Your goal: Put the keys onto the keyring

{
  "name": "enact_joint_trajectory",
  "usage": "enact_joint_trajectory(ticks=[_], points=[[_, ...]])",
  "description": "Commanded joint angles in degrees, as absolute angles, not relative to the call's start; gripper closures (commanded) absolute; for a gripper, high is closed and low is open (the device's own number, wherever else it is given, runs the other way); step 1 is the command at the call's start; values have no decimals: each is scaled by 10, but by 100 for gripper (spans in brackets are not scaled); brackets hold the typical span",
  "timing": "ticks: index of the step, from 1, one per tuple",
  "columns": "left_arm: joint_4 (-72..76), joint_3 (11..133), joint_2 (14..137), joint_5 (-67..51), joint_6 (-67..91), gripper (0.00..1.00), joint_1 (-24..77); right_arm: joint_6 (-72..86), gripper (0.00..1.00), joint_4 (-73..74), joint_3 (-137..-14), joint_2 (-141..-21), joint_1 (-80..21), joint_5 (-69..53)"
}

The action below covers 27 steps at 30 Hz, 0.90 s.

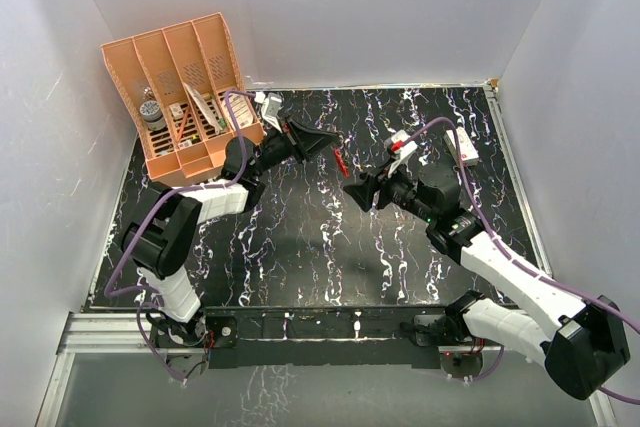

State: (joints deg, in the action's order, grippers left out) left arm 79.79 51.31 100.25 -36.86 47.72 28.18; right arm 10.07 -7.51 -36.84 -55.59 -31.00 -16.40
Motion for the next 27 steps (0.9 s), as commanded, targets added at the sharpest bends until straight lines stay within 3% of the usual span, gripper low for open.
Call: enact_joint_trajectory(ticks=[1, 16, 27], points=[[780, 517, 956, -333, 458, 100, 279, 115, 46, -136, -373, -567, -310, -177], [709, 524, 952, -299, 447, 100, 288, 149, 47, -234, -392, -648, -311, -143], [694, 524, 954, -297, 442, 100, 292, 169, 77, -270, -403, -710, -311, -124]])
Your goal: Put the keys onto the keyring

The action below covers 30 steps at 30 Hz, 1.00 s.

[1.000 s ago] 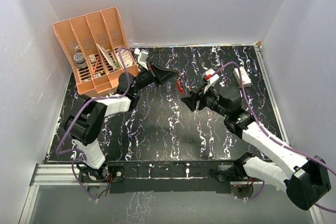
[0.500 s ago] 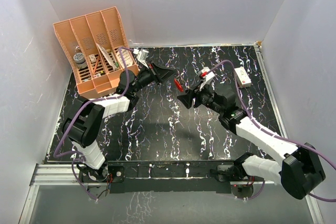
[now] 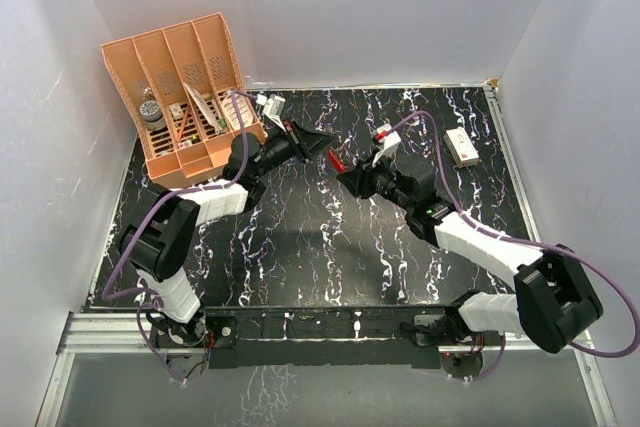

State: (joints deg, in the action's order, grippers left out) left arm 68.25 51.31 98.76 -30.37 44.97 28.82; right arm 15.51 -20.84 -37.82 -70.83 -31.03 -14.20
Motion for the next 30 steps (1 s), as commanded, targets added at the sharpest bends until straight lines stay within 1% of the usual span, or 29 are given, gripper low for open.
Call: enact_joint_trajectory(ticks=[1, 3, 6, 8, 9, 15, 16, 17, 19, 21, 22, 24, 28, 30], points=[[680, 524, 952, -296, 439, 100, 292, 171, 78, -278, -399, -709, -311, -118], [668, 523, 951, -296, 435, 100, 291, 173, 83, -289, -395, -703, -311, -107], [659, 519, 950, -296, 432, 100, 292, 174, 85, -296, -390, -697, -311, -88], [657, 515, 951, -297, 433, 100, 293, 173, 88, -298, -389, -697, -311, -80], [656, 513, 951, -297, 434, 100, 292, 174, 91, -298, -389, -699, -311, -78], [636, 514, 945, -296, 422, 100, 293, 192, 100, -290, -396, -708, -311, -84], [617, 520, 943, -297, 415, 94, 292, 199, 100, -283, -400, -708, -310, -84], [597, 526, 941, -295, 405, 84, 292, 208, 100, -273, -406, -707, -310, -82], [569, 530, 932, -280, 383, 51, 293, 223, 100, -251, -420, -706, -307, -80], [549, 529, 921, -260, 359, 30, 292, 243, 100, -223, -435, -704, -301, -83], [530, 530, 914, -246, 341, 22, 293, 256, 100, -210, -442, -702, -297, -84], [485, 537, 899, -223, 307, 13, 293, 283, 100, -191, -453, -698, -288, -88], [433, 533, 847, -183, 249, 8, 292, 355, 100, -151, -477, -693, -258, -101], [423, 526, 818, -174, 224, 7, 292, 398, 100, -144, -489, -700, -236, -129]])
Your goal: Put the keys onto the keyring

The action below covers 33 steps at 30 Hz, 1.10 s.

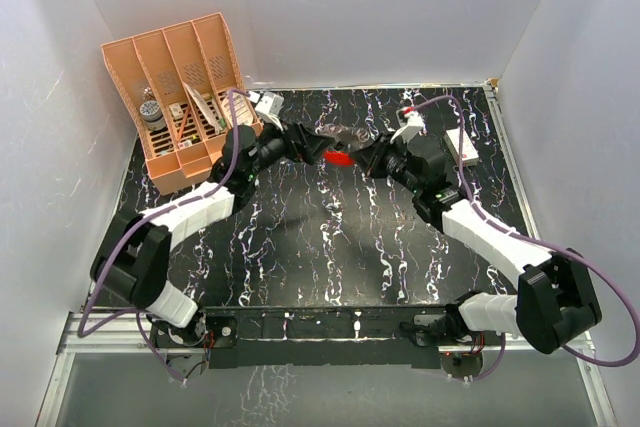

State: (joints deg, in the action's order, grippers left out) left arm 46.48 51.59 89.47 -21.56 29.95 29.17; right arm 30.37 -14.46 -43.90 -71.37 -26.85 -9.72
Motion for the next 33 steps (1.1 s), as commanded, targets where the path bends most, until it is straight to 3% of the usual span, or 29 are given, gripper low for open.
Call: enact_joint_trajectory(ticks=[1, 8, 19, 33], points=[[416, 522, 805, -170, 209, 7, 292, 419, 100, -146, -494, -705, -223, -146], [388, 481, 726, -167, 135, 6, 293, 592, 100, -240, -490, -741, -157, -252], [375, 431, 680, -158, 153, 5, 294, 951, 100, -558, -424, -825, -125, -337], [392, 397, 648, -146, 194, 2, 294, 1084, 100, -627, -383, -817, -125, -315]])
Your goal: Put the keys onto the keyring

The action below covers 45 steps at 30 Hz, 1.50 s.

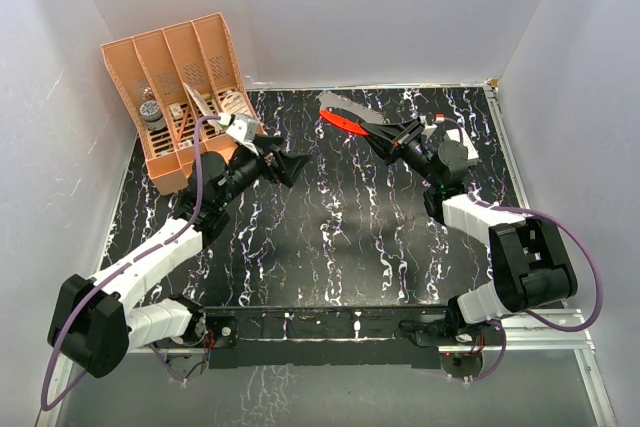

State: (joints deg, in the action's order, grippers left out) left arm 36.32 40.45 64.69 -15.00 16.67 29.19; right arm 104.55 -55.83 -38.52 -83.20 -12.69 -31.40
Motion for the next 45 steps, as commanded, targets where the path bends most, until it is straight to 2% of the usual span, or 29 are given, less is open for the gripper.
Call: enact_joint_trajectory(ticks=[1, 9, 15, 19, 30, 36, 45], points=[[396, 401, 655, -151, 204, 2, 293, 1083, 100, -629, -382, -819, -124, -319], [427, 446, 722, -211, 331, 1, 293, 1035, 100, -623, -352, -829, -125, -329], [446, 447, 731, -215, 387, 1, 292, 1127, 100, -771, -295, -893, -125, -307], [428, 444, 725, -202, 386, 1, 293, 1122, 100, -798, -294, -937, -125, -314], [391, 441, 719, -172, 343, 1, 292, 1118, 100, -867, -409, -1113, -123, -339], [385, 434, 722, -164, 335, 1, 291, 1070, 100, -802, -449, -1146, -126, -352], [385, 430, 724, -162, 335, 1, 291, 933, 100, -561, -424, -1069, -127, -359]])
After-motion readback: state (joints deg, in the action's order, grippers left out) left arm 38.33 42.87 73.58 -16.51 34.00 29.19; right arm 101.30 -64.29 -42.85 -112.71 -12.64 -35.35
